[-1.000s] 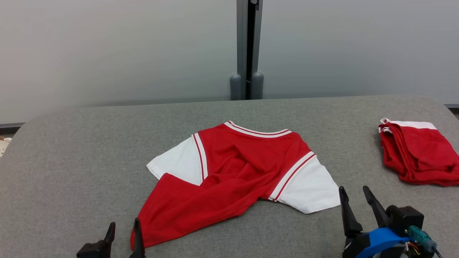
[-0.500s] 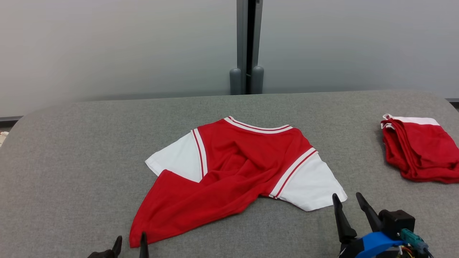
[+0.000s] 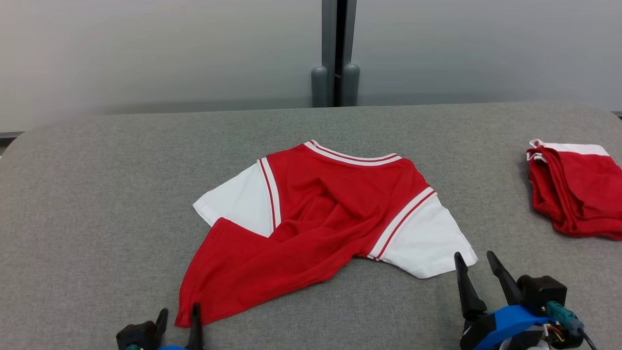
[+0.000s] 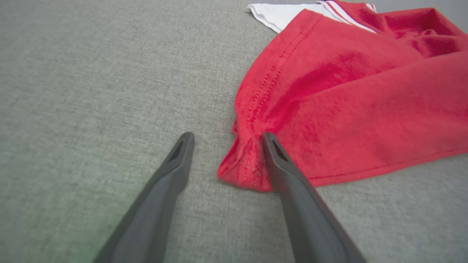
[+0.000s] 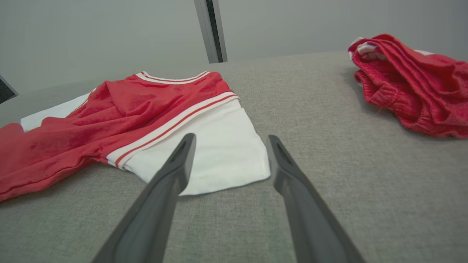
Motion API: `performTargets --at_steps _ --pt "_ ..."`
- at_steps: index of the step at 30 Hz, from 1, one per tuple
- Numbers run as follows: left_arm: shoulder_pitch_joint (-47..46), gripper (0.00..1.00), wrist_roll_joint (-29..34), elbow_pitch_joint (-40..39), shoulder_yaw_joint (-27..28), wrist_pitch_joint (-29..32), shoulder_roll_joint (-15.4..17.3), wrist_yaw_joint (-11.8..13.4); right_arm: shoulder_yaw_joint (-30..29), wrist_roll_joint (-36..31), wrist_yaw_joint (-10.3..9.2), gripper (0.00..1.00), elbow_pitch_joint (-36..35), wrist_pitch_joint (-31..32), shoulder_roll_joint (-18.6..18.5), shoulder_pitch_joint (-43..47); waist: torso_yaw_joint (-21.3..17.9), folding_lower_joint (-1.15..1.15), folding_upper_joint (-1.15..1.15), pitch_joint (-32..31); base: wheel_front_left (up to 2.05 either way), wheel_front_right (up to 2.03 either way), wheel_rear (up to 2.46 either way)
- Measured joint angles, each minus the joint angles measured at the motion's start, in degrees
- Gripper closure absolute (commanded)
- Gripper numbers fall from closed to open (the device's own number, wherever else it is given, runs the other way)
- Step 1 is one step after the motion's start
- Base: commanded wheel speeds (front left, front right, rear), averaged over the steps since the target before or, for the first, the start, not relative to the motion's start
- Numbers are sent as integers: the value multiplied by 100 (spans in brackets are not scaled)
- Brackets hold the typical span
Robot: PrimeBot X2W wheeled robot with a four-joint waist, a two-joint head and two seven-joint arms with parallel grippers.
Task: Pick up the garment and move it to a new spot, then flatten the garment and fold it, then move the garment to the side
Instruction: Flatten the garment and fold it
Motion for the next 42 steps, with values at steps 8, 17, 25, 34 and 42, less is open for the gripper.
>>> performTargets --at_steps 8,17,25,34,42 --pt "-324 100 -235 313 -593 -23 0 -115 -220 -107 0 0 348 1 4 -239 190 -1 0 90 0 0 0" --pt "-332 100 -160 -166 -788 37 -13 -154 -1125 -730 0 0 1237 0 0 -977 530 0 0 291 0 0 0" --pt "-327 100 -218 -365 -844 53 -26 -160 -1417 -1080 -1 100 2641 -99 -54 -1400 724 -1 0 435 0 0 0" --pt "-200 100 -265 -984 -595 64 -21 -160 -1411 -210 0 100 1713 4 16 -1138 629 -1 0 229 0 0 0" --pt "-571 100 -311 -2016 -523 64 146 -169 -1095 780 0 100 49 1 7 -1352 517 -1 0 -189 0 0 0"
